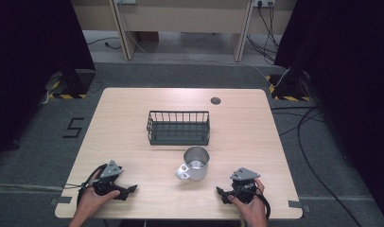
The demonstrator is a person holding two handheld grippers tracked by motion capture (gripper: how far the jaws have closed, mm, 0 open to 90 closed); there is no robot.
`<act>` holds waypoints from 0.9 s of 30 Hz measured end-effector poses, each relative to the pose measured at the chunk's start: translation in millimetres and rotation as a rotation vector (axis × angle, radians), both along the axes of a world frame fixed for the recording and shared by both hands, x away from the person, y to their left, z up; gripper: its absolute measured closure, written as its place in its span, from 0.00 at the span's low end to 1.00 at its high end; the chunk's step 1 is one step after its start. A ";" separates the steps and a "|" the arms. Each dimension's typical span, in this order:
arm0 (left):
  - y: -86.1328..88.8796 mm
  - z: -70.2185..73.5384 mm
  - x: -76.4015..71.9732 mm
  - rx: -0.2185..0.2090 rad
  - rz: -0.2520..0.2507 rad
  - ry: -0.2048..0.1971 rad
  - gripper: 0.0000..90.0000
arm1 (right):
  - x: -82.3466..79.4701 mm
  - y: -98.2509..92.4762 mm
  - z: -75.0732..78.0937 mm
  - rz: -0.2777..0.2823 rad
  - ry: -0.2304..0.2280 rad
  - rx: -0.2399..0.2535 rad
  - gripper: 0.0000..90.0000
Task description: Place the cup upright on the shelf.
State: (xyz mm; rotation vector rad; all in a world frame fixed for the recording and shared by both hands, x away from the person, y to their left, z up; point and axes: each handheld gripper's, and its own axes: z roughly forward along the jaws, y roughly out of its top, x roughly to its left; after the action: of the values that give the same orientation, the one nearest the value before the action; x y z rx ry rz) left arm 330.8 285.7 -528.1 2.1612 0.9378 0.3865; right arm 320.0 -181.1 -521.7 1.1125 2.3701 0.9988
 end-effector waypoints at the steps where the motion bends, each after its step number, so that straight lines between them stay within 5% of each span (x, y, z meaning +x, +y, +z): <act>1: 0.0 0.0 0.0 0.000 0.000 0.000 0.00 | 0.0 0.0 0.0 0.000 0.000 0.000 0.11; 7: 0.0 0.0 0.0 0.000 0.000 0.000 0.00 | -0.8 -0.6 0.7 0.005 -0.007 0.011 0.18; 14: 0.0 0.0 0.0 0.000 0.000 0.000 0.00 | -2.7 0.4 3.9 0.013 -0.043 0.095 0.17; 27: 0.2 -0.1 -0.5 -0.002 -0.002 0.000 0.00 | -13.3 17.7 30.2 0.057 -0.205 0.247 0.17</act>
State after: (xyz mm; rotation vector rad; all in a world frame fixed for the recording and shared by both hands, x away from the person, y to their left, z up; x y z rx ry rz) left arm 330.3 286.0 -528.2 2.1604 0.9359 0.3846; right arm 306.7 -163.4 -491.4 0.9742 2.1693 1.3851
